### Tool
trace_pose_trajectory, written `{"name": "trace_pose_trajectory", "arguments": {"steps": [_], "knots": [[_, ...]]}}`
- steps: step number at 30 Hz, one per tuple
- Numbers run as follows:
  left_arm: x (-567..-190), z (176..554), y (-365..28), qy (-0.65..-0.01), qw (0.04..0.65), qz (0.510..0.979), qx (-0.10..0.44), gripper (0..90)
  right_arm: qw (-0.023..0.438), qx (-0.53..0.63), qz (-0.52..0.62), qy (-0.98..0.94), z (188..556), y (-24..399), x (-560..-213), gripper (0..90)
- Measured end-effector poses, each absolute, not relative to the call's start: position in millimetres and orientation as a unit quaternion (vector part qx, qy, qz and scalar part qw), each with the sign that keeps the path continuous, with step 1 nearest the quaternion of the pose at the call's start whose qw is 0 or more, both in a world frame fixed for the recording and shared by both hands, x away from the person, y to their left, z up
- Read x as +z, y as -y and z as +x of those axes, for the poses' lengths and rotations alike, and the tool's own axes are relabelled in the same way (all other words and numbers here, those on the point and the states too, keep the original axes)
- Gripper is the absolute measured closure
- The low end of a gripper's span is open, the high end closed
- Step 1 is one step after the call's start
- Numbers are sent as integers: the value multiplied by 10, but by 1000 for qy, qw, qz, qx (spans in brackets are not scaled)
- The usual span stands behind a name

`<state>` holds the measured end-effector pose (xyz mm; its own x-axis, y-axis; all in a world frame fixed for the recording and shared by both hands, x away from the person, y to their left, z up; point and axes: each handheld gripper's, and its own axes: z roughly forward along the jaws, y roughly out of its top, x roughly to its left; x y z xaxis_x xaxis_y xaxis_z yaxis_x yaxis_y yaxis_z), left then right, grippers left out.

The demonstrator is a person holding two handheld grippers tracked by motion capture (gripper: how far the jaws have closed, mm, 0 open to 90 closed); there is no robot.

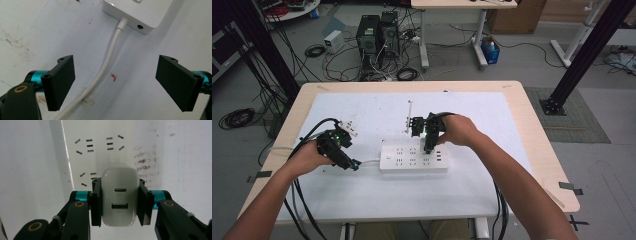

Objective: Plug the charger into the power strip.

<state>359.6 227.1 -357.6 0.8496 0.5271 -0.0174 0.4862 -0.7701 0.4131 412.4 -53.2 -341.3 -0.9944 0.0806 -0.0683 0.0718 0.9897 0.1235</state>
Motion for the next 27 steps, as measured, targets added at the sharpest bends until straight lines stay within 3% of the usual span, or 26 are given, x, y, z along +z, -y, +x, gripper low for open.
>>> {"name": "trace_pose_trajectory", "arguments": {"steps": [19, 27], "knots": [[-3650, 3591, -2300, -275, 208, 937, 45, 161, 72, -19, -23, -997, 4023, 306, -3589, 628], [-3663, 3583, -2307, -278, 210, 936, 44, 161, 55, -21, -12, -998, 4065, 301, -3586, 630]]}}
